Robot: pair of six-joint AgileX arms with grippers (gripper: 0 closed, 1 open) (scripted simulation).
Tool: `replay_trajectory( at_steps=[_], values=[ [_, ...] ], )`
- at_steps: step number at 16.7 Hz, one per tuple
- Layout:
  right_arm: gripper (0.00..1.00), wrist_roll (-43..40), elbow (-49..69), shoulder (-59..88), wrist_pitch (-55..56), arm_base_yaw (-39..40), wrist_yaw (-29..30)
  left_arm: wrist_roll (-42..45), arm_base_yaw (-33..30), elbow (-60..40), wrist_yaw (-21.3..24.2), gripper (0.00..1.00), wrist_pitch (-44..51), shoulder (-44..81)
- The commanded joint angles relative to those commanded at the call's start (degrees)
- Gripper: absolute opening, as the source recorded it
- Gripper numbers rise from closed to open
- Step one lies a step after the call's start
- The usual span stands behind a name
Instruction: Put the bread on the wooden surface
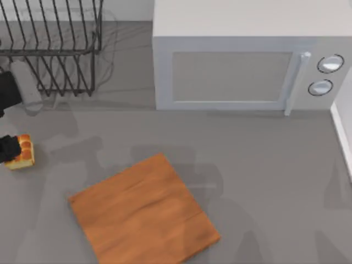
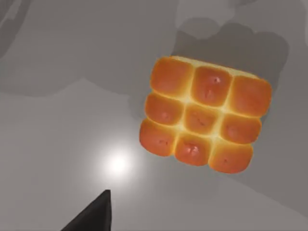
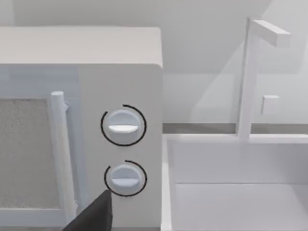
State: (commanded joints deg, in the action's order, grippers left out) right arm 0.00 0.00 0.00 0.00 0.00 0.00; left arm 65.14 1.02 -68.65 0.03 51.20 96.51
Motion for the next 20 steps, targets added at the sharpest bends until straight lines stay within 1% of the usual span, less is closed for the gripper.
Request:
replay_trajectory(
  at_steps=[3,6,13,15,20],
  values=[
    [1.0,0.0,0.0,0.0,0.0,0.0,0.0,7.23,0.12,-8.06,-0.03,1.0,5.21,9.69],
    [1.0,0.0,0.0,0.0,0.0,0.0,0.0,11.35,0.19,-12.84,-0.07,1.0,8.0,15.29],
    [1.0,0.0,0.0,0.0,0.0,0.0,0.0,11.87,-0.06,-13.25,-0.07,1.0,8.06,16.11],
    [1.0,0.0,0.0,0.0,0.0,0.0,0.0,11.82,0.07,-11.87,-0.06,1.0,5.95,17.13],
    [1.0,0.0,0.0,0.0,0.0,0.0,0.0,12.09,0.27,-6.37,-0.03,1.0,-4.46,21.5]
  ],
)
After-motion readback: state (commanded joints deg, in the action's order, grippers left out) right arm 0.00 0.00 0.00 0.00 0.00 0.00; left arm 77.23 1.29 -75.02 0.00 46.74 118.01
